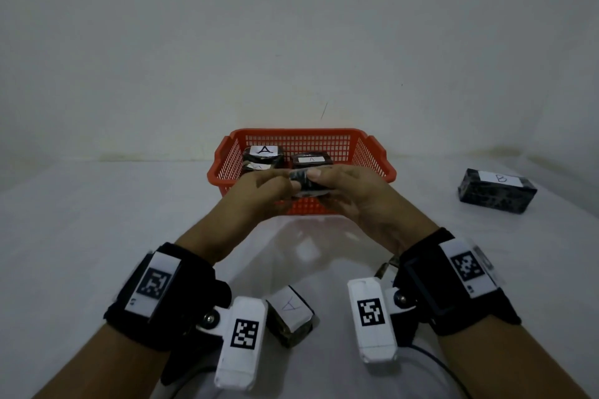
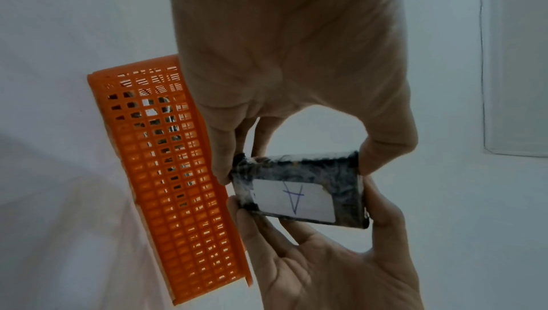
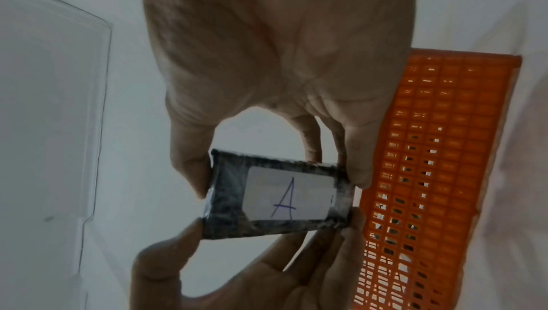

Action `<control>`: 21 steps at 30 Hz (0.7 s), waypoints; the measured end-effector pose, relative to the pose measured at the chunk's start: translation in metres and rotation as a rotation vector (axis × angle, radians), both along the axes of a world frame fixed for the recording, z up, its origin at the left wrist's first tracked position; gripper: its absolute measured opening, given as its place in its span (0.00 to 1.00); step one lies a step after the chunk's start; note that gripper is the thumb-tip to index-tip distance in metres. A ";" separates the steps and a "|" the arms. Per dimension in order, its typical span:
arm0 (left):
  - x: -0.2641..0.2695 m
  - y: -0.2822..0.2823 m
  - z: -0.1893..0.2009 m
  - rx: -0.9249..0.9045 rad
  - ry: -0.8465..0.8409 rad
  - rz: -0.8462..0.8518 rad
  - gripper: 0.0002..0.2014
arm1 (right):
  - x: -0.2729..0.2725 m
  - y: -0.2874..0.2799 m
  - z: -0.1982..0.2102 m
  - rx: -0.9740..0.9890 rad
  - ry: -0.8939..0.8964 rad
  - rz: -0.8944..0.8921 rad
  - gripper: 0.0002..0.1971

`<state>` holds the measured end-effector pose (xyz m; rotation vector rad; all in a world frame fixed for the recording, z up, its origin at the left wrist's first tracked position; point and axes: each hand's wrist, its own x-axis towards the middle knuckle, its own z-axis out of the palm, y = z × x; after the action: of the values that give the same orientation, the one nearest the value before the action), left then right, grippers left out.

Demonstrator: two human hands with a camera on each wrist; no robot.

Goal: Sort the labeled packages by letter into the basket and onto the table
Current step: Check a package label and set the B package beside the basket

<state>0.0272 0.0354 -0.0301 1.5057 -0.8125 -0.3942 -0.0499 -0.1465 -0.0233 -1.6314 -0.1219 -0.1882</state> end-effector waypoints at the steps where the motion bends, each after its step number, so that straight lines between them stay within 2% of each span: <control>1: -0.001 0.000 0.001 0.006 0.011 -0.022 0.15 | 0.001 -0.001 -0.001 0.003 -0.008 -0.020 0.14; 4: -0.002 0.002 0.002 0.025 0.005 -0.046 0.18 | 0.002 -0.004 -0.003 0.003 -0.028 -0.015 0.16; 6: -0.003 0.003 0.005 -0.002 0.002 -0.024 0.15 | 0.004 -0.006 -0.005 0.022 -0.032 0.032 0.18; 8: -0.003 0.004 0.006 -0.078 0.075 -0.015 0.14 | 0.005 -0.007 -0.005 0.105 -0.023 0.053 0.16; 10: -0.003 0.005 0.007 -0.136 0.144 -0.042 0.18 | 0.006 -0.008 -0.004 0.130 -0.025 0.049 0.18; 12: -0.003 0.005 0.007 -0.131 0.168 -0.062 0.20 | 0.006 -0.007 -0.004 0.090 -0.028 0.036 0.21; 14: -0.003 0.003 0.007 -0.121 0.195 -0.048 0.20 | 0.005 -0.007 -0.002 0.040 -0.015 0.012 0.20; 18: -0.001 0.002 0.010 -0.163 0.344 -0.004 0.26 | 0.001 -0.013 -0.001 -0.035 0.012 0.011 0.22; 20: -0.002 0.000 0.013 -0.178 0.430 -0.033 0.30 | 0.000 -0.018 -0.001 -0.068 0.001 -0.042 0.25; 21: -0.003 -0.001 0.016 -0.189 0.485 -0.058 0.34 | -0.001 -0.020 -0.001 -0.088 -0.010 -0.081 0.23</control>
<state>0.0239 0.0348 -0.0143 1.1459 -0.4923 -0.6754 -0.0508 -0.1669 -0.0239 -1.7242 -0.0724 -0.2566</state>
